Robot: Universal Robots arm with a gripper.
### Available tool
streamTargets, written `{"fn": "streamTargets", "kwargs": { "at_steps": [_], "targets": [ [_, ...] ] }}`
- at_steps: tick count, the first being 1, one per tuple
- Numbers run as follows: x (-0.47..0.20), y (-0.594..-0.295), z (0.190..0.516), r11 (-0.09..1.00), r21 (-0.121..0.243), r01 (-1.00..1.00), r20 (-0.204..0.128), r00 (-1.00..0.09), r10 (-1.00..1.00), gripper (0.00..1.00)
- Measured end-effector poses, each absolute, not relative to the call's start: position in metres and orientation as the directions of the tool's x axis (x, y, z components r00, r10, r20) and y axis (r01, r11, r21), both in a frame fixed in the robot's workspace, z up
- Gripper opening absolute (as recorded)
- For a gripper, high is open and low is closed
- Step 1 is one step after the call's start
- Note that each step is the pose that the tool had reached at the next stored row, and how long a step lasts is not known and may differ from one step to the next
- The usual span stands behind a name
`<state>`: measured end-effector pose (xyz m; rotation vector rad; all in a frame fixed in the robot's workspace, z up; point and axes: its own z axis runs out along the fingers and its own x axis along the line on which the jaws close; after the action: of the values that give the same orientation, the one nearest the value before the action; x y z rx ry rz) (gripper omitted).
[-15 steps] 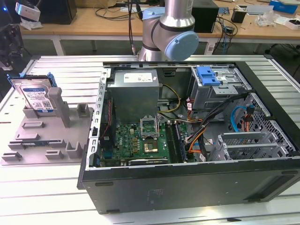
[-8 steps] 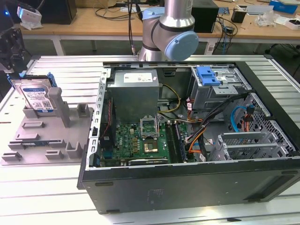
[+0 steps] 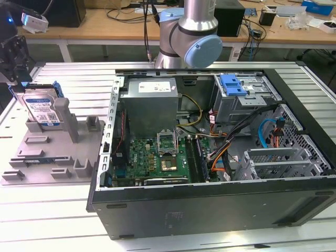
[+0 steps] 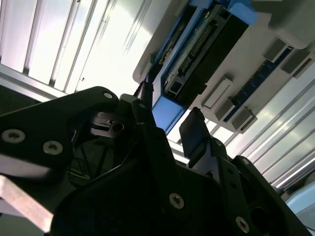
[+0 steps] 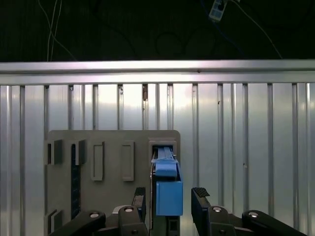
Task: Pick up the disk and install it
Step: 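Pick up the disk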
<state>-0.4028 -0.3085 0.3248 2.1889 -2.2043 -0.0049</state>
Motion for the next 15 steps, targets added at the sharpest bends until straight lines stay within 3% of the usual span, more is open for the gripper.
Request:
{"fn": "streamTargets", "kwargs": {
  "at_steps": [15],
  "targets": [
    [-0.404,-0.307,0.307,0.009,0.028,-1.000,0.023,-0.009,-1.000,0.49]
  ]
}}
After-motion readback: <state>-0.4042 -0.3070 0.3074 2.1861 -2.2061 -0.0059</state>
